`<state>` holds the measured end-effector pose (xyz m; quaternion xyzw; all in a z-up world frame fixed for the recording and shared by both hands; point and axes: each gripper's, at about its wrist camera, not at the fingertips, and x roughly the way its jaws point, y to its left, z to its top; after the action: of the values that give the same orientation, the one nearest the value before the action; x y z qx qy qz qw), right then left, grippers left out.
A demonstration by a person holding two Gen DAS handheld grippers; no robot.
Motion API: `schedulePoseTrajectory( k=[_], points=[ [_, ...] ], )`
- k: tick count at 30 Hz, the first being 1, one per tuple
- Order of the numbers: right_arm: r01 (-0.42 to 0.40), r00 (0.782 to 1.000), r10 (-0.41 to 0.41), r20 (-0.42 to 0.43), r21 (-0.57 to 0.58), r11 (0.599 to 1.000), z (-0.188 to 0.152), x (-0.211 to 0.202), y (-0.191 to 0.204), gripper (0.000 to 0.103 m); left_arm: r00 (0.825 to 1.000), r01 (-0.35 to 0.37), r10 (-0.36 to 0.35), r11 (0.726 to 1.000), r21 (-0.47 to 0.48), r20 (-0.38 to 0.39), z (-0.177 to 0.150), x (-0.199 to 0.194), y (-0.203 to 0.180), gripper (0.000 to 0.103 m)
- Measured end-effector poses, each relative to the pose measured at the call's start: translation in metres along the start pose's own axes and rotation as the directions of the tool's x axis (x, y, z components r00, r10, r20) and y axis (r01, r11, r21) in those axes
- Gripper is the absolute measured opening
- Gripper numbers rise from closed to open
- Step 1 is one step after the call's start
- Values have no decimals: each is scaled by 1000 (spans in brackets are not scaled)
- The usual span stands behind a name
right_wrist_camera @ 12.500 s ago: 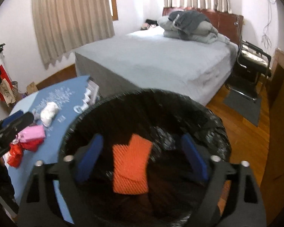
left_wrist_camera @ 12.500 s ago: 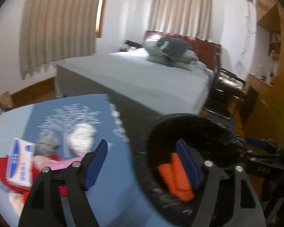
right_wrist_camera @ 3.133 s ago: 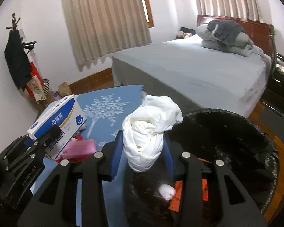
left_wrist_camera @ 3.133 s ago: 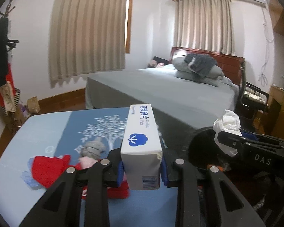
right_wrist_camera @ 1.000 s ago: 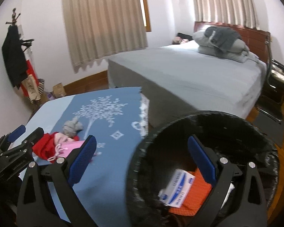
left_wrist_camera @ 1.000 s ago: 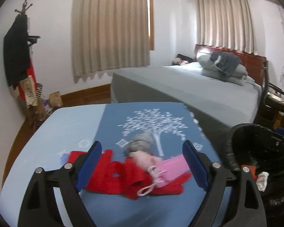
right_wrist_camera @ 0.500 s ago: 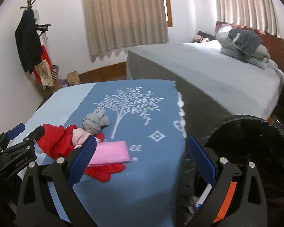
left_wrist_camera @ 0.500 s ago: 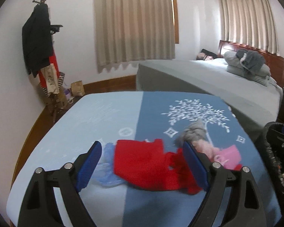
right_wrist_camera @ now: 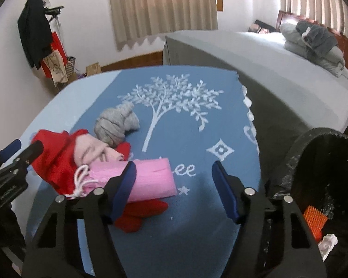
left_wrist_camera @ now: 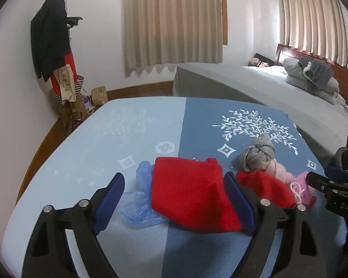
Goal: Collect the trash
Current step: 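Grasp the red cloth with the left tool while the right grasps the pink mask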
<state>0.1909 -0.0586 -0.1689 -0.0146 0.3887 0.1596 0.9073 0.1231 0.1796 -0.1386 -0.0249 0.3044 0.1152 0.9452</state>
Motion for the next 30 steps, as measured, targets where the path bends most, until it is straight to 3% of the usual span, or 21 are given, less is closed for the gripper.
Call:
schedulePoseTrajectory(
  k=[8, 12, 18, 24, 30],
  points=[
    [-43, 997, 43, -61, -6, 999, -7, 13, -1, 46, 998, 11, -11, 1000, -2, -55, -1, 13, 0, 85],
    [-91, 993, 91, -75, -3, 996, -7, 15, -2, 28, 997, 14, -14, 1000, -4, -82, -1, 18, 1, 84],
    [-110, 992, 110, -53, 19, 994, -6, 11, -6, 11, 994, 24, -24, 1000, -6, -107, -2, 22, 1, 83],
    [-109, 994, 109, -29, 12, 994, -6, 5, -6, 8, 988, 75, -74, 997, -1, -137, -3, 27, -1, 61],
    [-106, 994, 106, 1, 21, 994, -4, -5, -8, 7, 991, 85, -87, 996, -20, -102, -3, 19, 2, 42]
  ],
)
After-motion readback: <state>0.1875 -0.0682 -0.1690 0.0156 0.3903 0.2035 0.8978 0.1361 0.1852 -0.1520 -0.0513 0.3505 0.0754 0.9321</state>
